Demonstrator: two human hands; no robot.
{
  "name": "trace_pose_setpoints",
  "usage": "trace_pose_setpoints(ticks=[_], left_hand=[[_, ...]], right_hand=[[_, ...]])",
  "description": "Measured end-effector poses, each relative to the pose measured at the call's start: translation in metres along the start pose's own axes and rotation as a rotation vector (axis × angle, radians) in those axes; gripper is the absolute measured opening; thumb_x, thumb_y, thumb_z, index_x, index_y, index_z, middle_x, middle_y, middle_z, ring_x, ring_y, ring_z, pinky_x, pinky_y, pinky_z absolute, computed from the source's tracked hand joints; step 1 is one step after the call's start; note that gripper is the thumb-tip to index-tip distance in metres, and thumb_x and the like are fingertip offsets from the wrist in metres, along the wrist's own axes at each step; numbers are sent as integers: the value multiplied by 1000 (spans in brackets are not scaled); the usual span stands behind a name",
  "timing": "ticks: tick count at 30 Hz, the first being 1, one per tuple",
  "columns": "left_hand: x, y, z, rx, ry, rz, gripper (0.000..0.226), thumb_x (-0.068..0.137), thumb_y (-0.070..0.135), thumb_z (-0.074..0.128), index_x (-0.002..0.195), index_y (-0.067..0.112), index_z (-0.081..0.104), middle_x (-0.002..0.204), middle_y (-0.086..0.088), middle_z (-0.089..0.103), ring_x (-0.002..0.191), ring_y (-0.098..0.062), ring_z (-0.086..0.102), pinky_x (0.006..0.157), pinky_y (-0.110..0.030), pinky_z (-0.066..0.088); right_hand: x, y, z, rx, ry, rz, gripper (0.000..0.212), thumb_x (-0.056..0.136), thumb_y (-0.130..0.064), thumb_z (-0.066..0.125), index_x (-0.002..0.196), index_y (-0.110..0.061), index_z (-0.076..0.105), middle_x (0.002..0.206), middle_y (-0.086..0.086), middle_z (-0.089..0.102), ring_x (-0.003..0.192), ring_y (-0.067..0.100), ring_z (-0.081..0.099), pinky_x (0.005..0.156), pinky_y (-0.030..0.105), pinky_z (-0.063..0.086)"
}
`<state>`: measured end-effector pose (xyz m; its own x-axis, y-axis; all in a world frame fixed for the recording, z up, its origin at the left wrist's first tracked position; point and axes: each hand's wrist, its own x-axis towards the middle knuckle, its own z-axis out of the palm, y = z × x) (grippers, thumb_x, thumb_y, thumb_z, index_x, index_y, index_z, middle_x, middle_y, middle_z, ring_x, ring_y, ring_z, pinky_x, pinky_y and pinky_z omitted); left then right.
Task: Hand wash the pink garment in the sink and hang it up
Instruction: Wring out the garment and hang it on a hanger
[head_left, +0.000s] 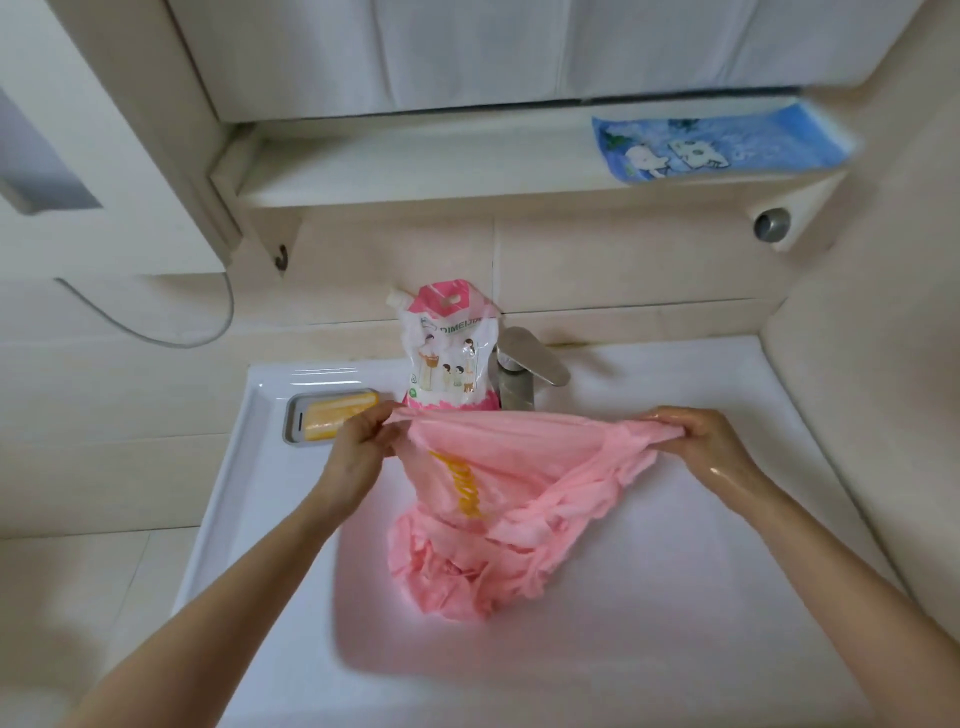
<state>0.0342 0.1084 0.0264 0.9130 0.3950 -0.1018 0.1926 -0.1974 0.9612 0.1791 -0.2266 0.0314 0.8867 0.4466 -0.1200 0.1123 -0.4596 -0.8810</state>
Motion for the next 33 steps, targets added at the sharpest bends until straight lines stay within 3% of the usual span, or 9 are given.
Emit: trace_pose_setpoints(ticks=[2, 5, 11, 15, 19, 22, 25, 29, 33], left_hand=[[1, 8, 5, -68, 31, -26, 26, 98, 0, 43, 84, 14, 60, 58, 11, 56, 56, -5, 51, 55, -17, 44], [4, 13, 13, -65, 108, -43, 24, 100, 12, 44, 85, 20, 61, 76, 11, 62, 71, -5, 53, 66, -19, 43], [8, 48, 16, -117, 89, -118, 21, 99, 19, 48, 87, 22, 65, 79, 5, 68, 74, -10, 61, 68, -23, 49], [3, 84, 25, -319, -110, -223, 21, 99, 15, 46, 100, 7, 65, 76, -2, 72, 65, -12, 68, 59, -21, 54], [-10, 119, 54, -180, -255, -32, 15, 96, 13, 52, 91, 11, 66, 73, 5, 65, 64, -8, 60, 61, -19, 46], [-14, 137, 73, 26, -371, 167, 16, 90, 10, 62, 74, 15, 62, 66, 10, 55, 57, -1, 50, 56, -16, 39], [-14, 138, 92, 59, -440, 251, 9, 84, 13, 70, 88, 5, 67, 85, -5, 66, 78, -10, 61, 74, -28, 49], [-11, 79, 94, -18, -414, 97, 58, 74, 24, 75, 123, 13, 47, 109, -3, 55, 98, -6, 53, 83, -17, 44], [-40, -23, 94, 478, -587, -131, 50, 83, 36, 69, 124, 13, 54, 121, -5, 61, 113, -21, 57, 91, -23, 41]], right_hand=[[0, -16, -8, 229, 11, -3, 49, 77, 23, 49, 80, -20, 73, 68, -8, 69, 65, 3, 61, 57, 15, 47], [3, -32, -11, 478, 6, -13, 45, 76, 21, 39, 78, -12, 69, 62, 9, 58, 51, 17, 52, 44, 19, 39], [9, -63, -39, 876, -32, -56, 23, 73, -9, 49, 69, -19, 69, 69, 6, 64, 65, 19, 62, 55, 20, 44], [19, -52, -44, 515, 21, 34, 20, 73, -15, 50, 82, -11, 67, 74, 6, 66, 68, 19, 61, 60, 25, 45], [5, -38, -13, -355, -181, 32, 60, 56, -26, 57, 114, -11, 62, 110, 8, 61, 101, 19, 56, 78, 17, 42], [-18, -60, 22, -208, -283, -210, 77, 68, -30, 72, 134, -43, 34, 146, -13, 34, 135, 3, 32, 108, 17, 27], [-19, -83, 45, 9, -283, -261, 60, 73, -14, 82, 111, -47, 50, 128, -19, 48, 119, -9, 45, 97, 9, 36], [-9, -80, 42, 124, -122, -72, 19, 60, -20, 79, 72, -20, 65, 74, -1, 61, 75, 13, 56, 69, 29, 44], [-19, -59, 25, 161, -192, -27, 22, 60, -31, 56, 68, -13, 67, 67, -4, 64, 66, 8, 58, 64, 24, 45]])
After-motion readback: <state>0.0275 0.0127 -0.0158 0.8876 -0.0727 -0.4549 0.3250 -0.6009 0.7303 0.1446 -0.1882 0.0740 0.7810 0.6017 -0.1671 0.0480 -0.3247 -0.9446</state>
